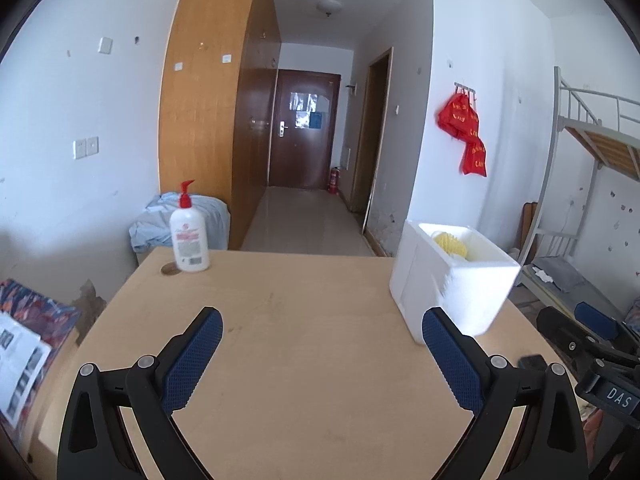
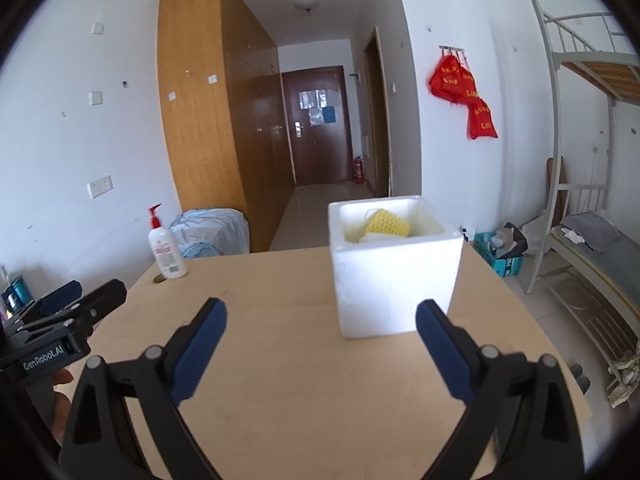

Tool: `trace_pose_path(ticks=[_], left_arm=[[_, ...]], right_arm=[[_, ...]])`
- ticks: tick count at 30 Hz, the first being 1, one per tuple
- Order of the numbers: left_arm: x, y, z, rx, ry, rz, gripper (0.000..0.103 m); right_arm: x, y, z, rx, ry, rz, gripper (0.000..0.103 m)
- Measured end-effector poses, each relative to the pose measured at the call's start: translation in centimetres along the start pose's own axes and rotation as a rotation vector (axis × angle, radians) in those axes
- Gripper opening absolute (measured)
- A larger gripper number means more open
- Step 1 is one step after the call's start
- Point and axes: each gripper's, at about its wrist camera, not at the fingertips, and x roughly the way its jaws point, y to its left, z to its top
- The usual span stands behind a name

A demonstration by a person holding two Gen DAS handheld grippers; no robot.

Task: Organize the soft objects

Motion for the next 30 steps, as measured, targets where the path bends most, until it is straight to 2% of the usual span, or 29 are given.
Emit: trace_pose_path(ticks=[9,16,22,30], left_arm=[[-5.1,0.9,-3.6,0.007,-0.029,0.001,0.100],[-6.8,0.9,-4.9,0.013,-0.040,0.001,0.100],[-7.3,2.4,-5.1,-0.002,-0.063,0.052,0.100],[-7.9,6.1,-6.2,-0.021,-0.096,0.182,0.100]], right_arm=[[-4.2,1.9,-3.2,-0.014,-0.033,0.015,0.098],[-5.4,2.4,-4.3,-0.018,-0.047,0.005,0.099],[-5.5,3.3,-4.8,-0.023,-0.055,0.040,0.099],[-4.0,7.2,-5.8,-0.067,-0.069,0.138,0.100]])
